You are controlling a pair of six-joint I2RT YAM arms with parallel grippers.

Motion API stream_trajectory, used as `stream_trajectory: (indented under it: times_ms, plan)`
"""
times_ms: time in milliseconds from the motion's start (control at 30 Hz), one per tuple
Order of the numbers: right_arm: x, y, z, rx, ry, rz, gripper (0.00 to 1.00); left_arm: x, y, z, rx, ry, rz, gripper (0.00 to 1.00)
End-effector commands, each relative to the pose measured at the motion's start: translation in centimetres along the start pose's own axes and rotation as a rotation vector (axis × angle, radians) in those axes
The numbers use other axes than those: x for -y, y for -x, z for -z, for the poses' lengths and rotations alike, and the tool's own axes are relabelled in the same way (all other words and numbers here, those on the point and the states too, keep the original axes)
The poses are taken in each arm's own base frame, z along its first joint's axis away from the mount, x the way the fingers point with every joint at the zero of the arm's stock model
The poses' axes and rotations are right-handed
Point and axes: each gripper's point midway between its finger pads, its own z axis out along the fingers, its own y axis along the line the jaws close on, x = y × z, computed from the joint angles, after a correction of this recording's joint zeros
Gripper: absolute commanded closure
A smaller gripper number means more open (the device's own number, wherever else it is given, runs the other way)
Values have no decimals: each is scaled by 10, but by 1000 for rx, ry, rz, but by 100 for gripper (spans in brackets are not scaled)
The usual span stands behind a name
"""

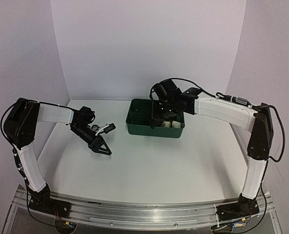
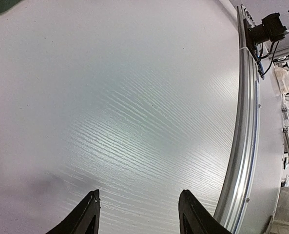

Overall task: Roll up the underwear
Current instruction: Pick up the underwear from the center of the board, then place the underwear in the storage box.

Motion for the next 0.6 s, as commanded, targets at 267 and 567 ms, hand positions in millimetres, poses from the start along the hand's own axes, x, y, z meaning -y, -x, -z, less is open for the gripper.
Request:
stream_trajectory:
  times_ms: [267, 567]
  plan:
    - [48, 62, -51, 192, -471, 243, 100, 1, 8, 13, 26, 62, -56, 46]
    - [59, 45, -88, 124, -534, 260, 100, -2, 0, 12, 18, 63, -52, 46]
